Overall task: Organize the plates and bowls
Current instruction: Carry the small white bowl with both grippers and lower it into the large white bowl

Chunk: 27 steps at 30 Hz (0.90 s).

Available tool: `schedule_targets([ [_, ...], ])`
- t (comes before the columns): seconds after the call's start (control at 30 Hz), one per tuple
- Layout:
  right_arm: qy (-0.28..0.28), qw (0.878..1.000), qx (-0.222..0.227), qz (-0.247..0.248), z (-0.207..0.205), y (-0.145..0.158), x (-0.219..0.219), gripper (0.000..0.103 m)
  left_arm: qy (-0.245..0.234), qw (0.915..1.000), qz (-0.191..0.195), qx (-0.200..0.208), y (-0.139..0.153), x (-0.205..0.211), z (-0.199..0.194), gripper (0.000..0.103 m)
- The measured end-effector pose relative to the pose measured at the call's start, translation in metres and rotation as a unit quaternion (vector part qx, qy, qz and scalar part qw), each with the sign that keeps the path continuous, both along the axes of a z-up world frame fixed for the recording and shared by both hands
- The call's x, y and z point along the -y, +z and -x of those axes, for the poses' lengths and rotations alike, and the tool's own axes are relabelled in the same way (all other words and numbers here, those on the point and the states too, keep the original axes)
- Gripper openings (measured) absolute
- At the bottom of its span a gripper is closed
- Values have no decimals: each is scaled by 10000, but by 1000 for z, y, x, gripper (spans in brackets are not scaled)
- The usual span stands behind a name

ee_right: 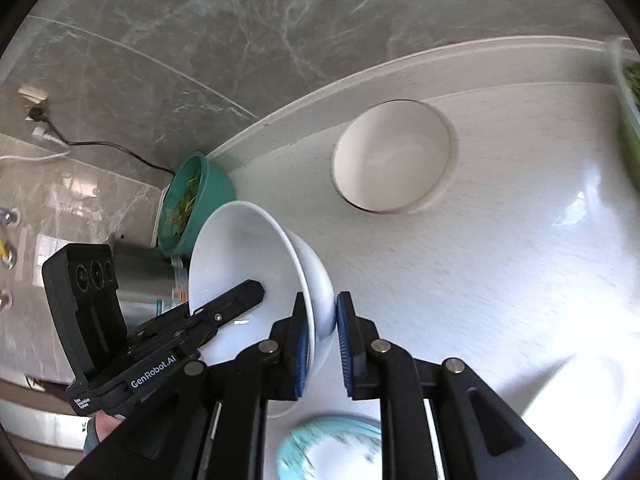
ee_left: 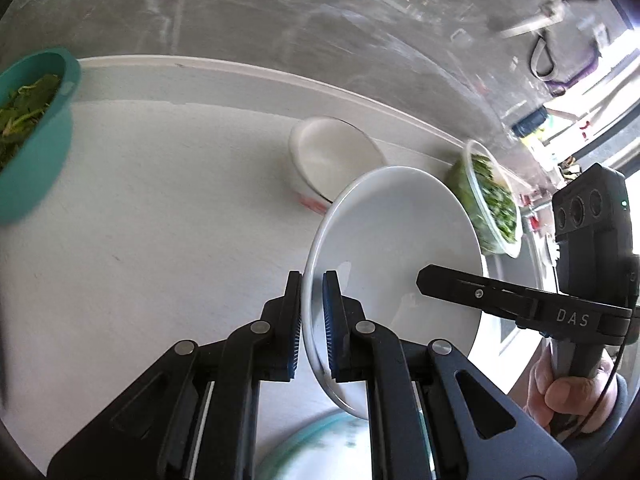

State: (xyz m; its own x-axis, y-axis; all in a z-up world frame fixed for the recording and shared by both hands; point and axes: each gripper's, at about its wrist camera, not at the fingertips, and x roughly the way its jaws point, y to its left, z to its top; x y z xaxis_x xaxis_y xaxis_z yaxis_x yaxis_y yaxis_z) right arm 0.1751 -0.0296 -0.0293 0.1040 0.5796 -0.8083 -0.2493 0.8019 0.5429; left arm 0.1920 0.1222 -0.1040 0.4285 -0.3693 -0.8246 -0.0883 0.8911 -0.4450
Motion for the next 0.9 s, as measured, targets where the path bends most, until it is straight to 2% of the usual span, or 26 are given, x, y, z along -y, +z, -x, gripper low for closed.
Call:
schedule_targets([
  [0.1,-4,10000,38,-76,11,4,38,17,-18,9999,114,-4,6,33,13,8],
  [0.23,-104,9998,89,-113,24,8,95,18,-151,9998,140,-48,10,99,29,8],
  [0.33,-243,9996,33,-142,35,7,143,19,-295,9992,200,-162,3,147,33,8],
  [0.53,-450,9989,-164,-25,45,-14,205,19,-472,9976,194,-467,-23,226,38,9],
  [0.8,-586,9973,-435,96,46,-43,247,19,-717,9952,-151,-648,-47,276,29,9],
  [0.9,-606,9968,-510,121,45,-50,253,19,-741,9943,-205,-735,-62,285,12,9],
])
